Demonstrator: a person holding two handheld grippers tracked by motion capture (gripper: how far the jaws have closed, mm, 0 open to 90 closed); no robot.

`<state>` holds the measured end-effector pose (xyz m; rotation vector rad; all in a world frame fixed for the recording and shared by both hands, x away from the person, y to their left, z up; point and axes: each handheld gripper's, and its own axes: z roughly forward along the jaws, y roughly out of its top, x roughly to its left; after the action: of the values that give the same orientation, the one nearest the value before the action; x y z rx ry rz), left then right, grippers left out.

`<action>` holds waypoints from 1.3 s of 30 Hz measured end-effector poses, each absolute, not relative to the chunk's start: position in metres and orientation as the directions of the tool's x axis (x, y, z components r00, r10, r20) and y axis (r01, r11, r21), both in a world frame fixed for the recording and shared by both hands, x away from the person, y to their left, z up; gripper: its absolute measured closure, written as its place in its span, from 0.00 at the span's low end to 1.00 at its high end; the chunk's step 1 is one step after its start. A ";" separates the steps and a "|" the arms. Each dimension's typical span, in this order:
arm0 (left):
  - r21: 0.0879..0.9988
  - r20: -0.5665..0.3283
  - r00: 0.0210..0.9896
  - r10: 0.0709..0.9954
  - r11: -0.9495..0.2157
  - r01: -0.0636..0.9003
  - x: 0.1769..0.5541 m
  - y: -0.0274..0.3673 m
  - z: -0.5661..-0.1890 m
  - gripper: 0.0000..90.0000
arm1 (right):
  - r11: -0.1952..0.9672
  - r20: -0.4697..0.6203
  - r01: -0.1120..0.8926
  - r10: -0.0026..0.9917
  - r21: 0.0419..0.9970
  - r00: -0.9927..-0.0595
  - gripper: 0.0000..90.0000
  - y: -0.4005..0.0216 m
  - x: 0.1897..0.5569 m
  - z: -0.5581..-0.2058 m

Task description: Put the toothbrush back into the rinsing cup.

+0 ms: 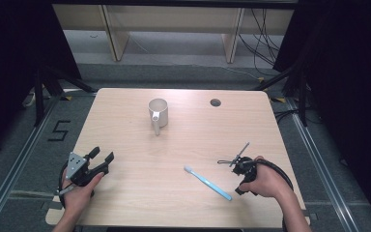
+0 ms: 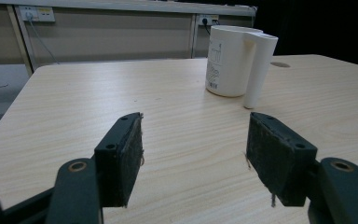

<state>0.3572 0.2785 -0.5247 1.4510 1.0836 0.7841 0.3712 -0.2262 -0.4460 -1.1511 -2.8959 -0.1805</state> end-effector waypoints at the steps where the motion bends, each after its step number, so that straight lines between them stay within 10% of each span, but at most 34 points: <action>1: 0.980 -0.099 0.361 0.927 0.028 0.196 0.357 0.278 -0.525 0.40 | 0.721 0.061 0.685 0.683 0.100 -0.728 0.72 -0.226 0.371 -0.446; 39: 0.982 -0.101 0.369 0.924 0.034 0.186 0.358 0.279 -0.525 0.40 | 0.803 0.044 0.594 0.592 0.055 -0.805 0.73 -0.159 0.387 -0.455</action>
<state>0.3578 0.2786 -0.5253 1.4420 1.0712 0.7813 0.3870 -0.1589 -0.4554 -0.9732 -2.9598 -0.1026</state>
